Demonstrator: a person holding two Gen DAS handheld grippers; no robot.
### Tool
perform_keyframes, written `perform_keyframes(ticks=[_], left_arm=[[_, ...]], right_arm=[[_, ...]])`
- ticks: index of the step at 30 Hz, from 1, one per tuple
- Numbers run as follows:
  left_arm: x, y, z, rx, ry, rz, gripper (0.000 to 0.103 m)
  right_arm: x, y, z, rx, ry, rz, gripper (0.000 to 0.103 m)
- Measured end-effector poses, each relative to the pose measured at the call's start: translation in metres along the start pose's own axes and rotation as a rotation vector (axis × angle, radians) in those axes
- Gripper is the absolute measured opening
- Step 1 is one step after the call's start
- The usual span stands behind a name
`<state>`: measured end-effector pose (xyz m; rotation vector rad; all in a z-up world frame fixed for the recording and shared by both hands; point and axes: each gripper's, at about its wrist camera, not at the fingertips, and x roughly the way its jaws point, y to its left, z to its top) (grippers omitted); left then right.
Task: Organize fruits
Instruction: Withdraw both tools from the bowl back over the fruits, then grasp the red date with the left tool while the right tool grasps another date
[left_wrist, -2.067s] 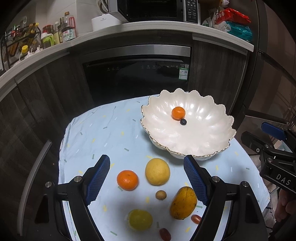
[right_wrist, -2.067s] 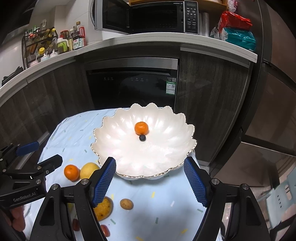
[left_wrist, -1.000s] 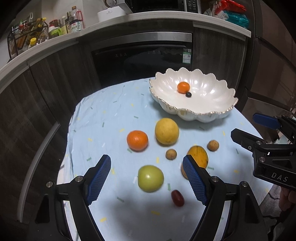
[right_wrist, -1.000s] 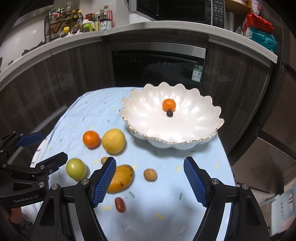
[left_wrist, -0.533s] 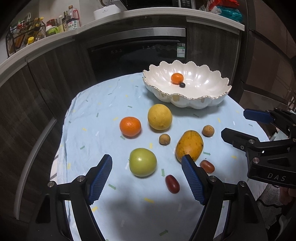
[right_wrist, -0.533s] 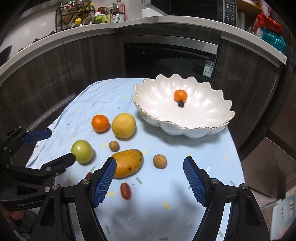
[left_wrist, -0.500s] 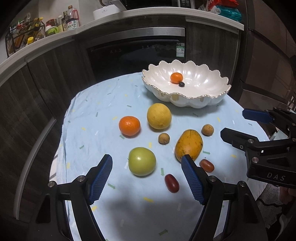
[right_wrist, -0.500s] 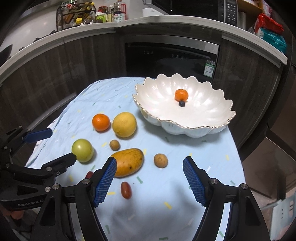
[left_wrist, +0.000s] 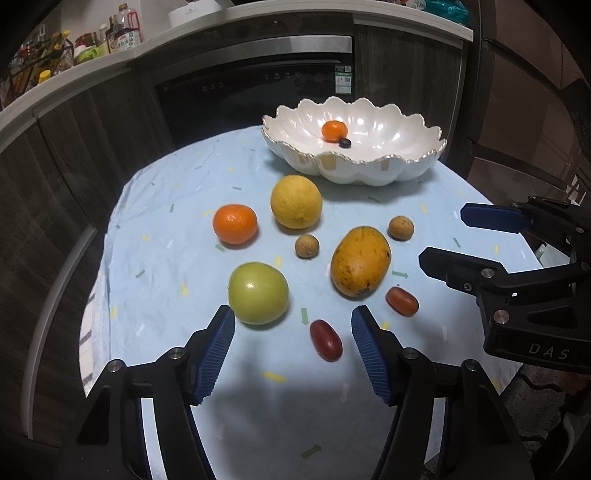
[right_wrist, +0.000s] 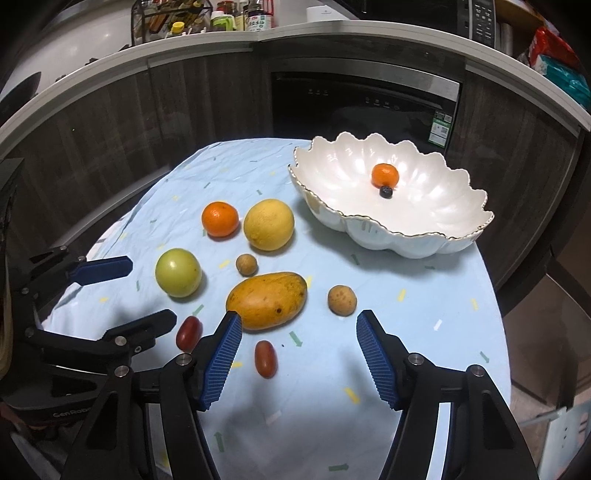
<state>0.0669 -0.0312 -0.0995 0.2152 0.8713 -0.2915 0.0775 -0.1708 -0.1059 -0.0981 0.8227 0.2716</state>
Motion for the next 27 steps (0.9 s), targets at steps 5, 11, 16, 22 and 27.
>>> perform_keyframes(ticks=[5,11,16,22,27], left_arm=[[0.008,-0.003,-0.004,0.001,0.026,-0.015,0.059],[0.016,-0.006,-0.008,-0.006,0.047,-0.028,0.053],[0.024,-0.007,-0.011,-0.017,0.075,-0.043,0.047],[0.029,-0.006,-0.012,-0.032,0.083,-0.051,0.041],[0.035,-0.008,-0.014,-0.037,0.096,-0.065,0.037]], right_arm=[[0.007,0.001,-0.006,0.0,0.024,0.021,0.06],[0.012,0.006,-0.011,-0.009,0.04,0.039,0.057],[0.017,0.009,-0.014,-0.019,0.056,0.049,0.054],[0.025,0.008,-0.017,-0.012,0.078,0.061,0.05],[0.033,0.01,-0.02,-0.009,0.098,0.074,0.045]])
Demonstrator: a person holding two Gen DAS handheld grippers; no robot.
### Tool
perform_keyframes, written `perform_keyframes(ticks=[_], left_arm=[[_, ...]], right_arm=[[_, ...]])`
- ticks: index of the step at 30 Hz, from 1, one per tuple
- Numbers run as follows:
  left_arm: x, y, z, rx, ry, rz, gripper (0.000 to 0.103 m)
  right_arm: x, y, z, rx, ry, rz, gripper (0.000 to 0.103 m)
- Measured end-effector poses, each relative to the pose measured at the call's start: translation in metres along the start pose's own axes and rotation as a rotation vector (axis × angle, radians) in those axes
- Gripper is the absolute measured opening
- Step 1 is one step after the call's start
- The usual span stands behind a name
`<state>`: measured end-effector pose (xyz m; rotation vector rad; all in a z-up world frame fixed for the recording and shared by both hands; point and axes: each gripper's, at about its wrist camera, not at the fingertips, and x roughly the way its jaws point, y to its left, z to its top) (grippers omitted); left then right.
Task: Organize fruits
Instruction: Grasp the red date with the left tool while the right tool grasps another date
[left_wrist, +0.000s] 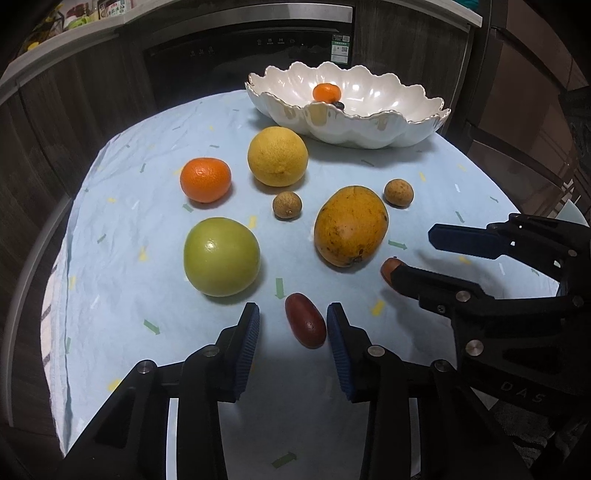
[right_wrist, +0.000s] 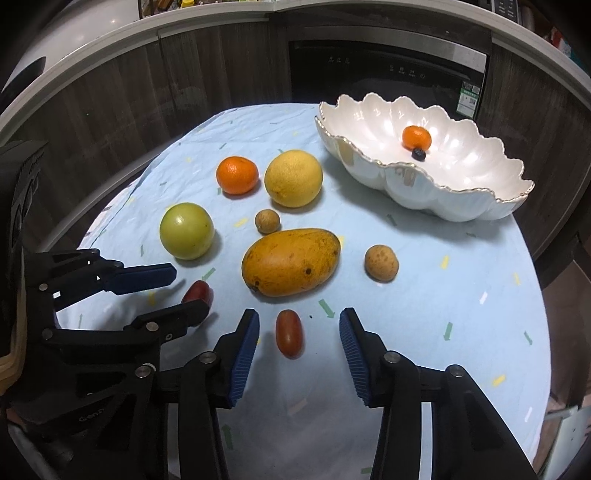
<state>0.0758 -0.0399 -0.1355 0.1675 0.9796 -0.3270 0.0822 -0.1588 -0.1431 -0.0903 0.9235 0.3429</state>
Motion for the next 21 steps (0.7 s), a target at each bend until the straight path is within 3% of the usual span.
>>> perform_keyframes(ticks=[21], left_arm=[[0.005,-0.004,-0.001,0.007,0.006,-0.033,0.023]], right_arm=[[0.019,0.002,-0.005,0.006,0.051,0.033,0.024]])
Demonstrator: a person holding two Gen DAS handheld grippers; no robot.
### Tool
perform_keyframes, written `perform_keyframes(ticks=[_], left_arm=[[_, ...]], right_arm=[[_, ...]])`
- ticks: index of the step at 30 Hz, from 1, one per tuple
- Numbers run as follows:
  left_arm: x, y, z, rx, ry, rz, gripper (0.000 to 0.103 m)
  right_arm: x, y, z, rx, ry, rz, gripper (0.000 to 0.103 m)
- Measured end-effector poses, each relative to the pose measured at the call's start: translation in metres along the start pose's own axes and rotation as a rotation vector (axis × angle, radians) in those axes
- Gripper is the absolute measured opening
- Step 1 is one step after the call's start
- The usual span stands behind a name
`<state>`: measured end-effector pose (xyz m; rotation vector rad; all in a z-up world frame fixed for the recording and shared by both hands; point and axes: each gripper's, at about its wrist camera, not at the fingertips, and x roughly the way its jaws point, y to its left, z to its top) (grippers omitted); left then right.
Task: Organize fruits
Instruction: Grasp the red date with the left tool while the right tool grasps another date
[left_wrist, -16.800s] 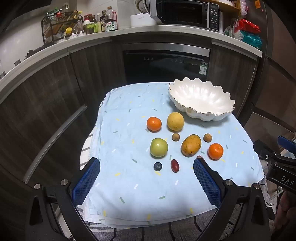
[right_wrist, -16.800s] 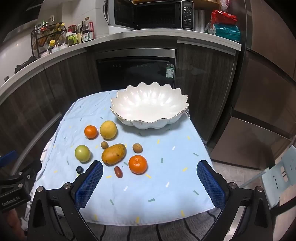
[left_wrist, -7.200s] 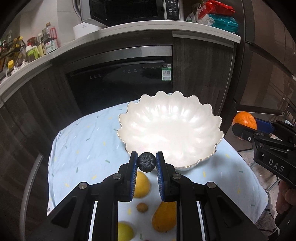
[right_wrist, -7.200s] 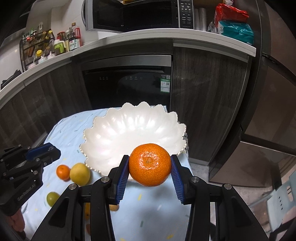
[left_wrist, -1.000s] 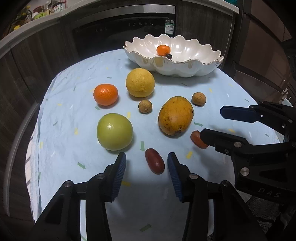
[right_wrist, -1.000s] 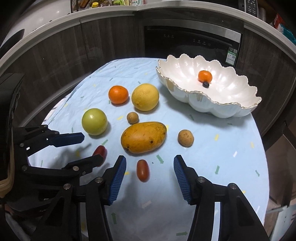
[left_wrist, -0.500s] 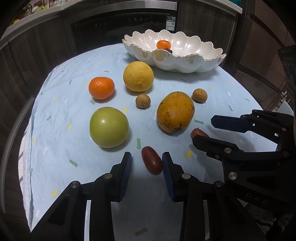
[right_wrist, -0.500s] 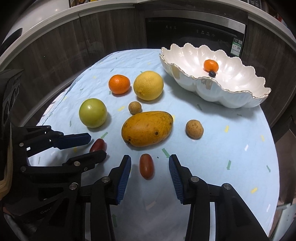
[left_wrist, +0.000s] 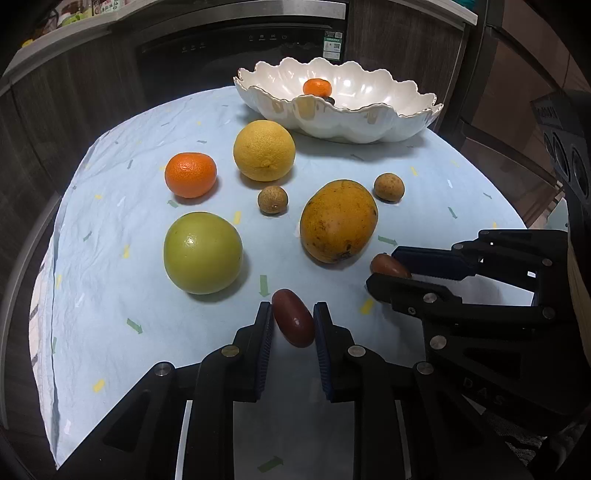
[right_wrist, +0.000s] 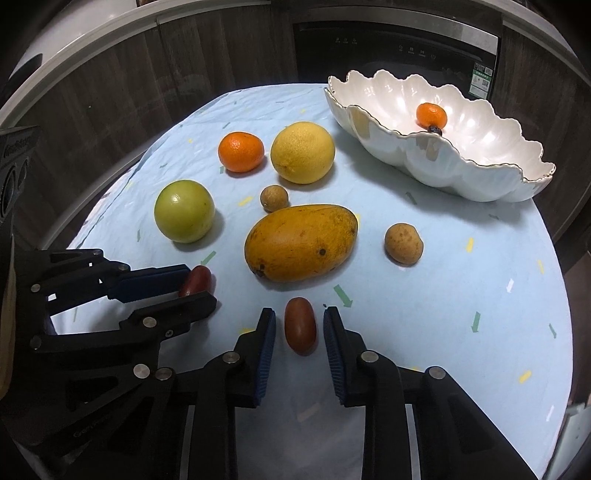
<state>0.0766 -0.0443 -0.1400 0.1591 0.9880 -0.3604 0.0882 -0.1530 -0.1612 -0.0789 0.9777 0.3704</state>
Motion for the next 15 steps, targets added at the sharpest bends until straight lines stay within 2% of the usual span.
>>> perform_keyframes(ticks=[3,15], left_arm=[[0.0003,-0.0006,-0.0002,0.002,0.0,0.002,0.023],[-0.0052,-0.0015,0.0007,0.012,-0.018,0.009,0.022]], right_arm=[[-0.0001,0.0008,0.0002,-0.004,0.0,-0.002,0.018],[-0.0078,0.0018,0.0029,-0.011,-0.022,-0.007,0.018]])
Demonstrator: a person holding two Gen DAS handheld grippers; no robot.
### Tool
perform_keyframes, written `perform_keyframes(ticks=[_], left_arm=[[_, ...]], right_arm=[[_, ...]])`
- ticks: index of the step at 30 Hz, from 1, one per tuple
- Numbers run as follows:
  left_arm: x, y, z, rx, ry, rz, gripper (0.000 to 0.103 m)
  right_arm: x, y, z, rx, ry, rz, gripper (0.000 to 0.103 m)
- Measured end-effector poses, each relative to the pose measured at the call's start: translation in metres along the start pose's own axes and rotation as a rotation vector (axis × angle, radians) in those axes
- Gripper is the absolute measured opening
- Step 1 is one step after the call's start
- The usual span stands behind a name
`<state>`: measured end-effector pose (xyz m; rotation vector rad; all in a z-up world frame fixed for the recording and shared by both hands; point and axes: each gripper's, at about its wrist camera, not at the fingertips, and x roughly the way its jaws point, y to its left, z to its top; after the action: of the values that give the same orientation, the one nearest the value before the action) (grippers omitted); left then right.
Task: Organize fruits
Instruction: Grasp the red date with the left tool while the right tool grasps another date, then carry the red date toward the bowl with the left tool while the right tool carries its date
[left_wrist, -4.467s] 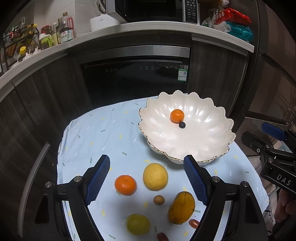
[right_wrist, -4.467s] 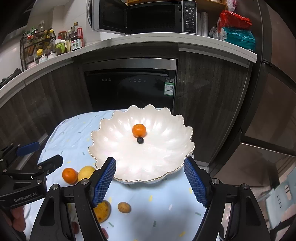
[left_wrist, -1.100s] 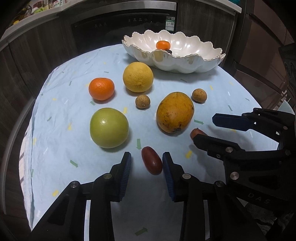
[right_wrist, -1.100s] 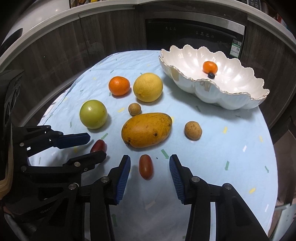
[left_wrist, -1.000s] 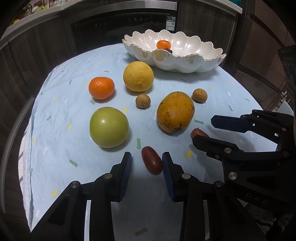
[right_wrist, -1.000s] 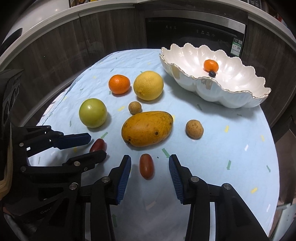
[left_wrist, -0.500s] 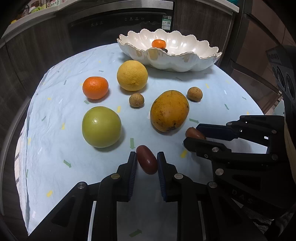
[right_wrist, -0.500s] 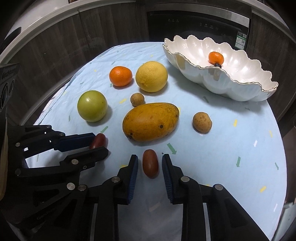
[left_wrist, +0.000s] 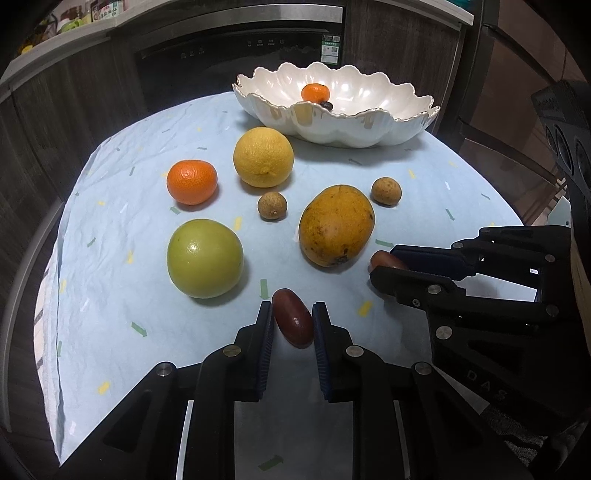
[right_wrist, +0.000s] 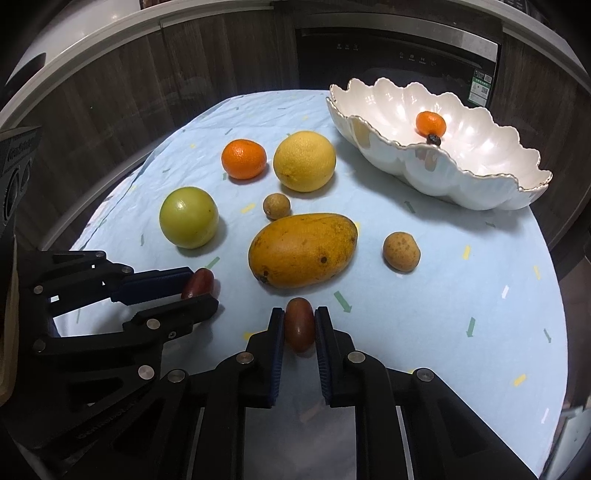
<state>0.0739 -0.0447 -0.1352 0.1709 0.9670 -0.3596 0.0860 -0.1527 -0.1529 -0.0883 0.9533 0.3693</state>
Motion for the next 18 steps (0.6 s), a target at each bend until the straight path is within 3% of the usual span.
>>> perform_keyframes(ticks=[18], left_arm=[[-0.02,-0.003,0.013,0.019,-0.052,0.03,0.022]], right_arm=[[-0.024,-0.005,0.01,0.022,-0.068,-0.023,0.018]])
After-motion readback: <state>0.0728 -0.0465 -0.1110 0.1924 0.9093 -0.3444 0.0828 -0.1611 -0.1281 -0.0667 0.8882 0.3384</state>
